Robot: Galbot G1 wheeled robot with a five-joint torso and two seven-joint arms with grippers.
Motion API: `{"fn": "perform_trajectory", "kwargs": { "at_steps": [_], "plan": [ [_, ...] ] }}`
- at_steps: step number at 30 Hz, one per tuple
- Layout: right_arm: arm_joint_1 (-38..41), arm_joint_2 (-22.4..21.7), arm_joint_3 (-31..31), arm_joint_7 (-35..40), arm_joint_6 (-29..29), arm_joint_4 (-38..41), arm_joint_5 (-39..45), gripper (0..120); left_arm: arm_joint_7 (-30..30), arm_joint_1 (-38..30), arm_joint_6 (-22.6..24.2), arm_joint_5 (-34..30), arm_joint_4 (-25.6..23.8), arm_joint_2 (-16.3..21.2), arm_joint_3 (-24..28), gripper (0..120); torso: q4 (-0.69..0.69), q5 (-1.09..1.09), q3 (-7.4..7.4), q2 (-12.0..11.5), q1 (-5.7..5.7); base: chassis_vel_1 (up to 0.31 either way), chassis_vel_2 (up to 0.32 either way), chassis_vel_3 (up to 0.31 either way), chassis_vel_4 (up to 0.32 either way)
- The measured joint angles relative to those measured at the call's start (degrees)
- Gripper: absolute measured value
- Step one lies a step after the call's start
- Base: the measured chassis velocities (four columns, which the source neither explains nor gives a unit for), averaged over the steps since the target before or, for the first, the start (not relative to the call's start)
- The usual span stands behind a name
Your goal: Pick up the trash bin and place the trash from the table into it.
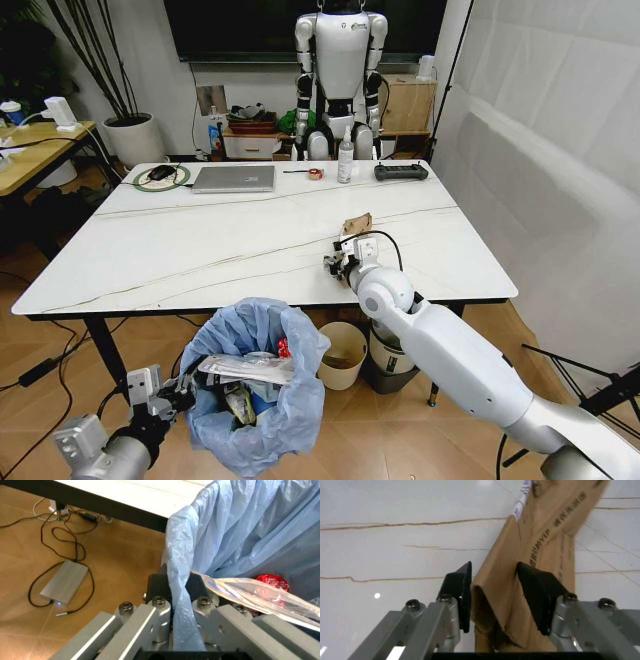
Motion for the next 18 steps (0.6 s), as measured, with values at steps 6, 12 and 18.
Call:
{"fn": "perform_trajectory", "kwargs": {
  "at_steps": [6,12,18],
  "plan": [
    [-0.1,-0.8,-0.2,0.0,0.1,0.5,0.0,10,-0.1,-0.3,0.0,-0.1,0.1,0.0,0.1,0,0.00,0.00,0.00,0.0,-0.01,0.000,0.000,0.000,0.000],
    [-0.4,-3.4,-0.2,-2.8,1.6,1.6,-0.9,0,-0.1,-0.3,0.1,-0.1,0.2,-0.2,0.3,0,0.01,0.00,0.00,0.0,0.00,0.000,0.000,0.000,0.000],
    [-0.9,-9.6,0.8,-12.3,6.6,5.7,-0.5,0,-0.1,0.0,0.1,0.0,0.2,-0.3,0.3,0,-0.01,0.01,0.00,0.0,0.00,0.000,0.000,0.000,0.000]
  ]
}}
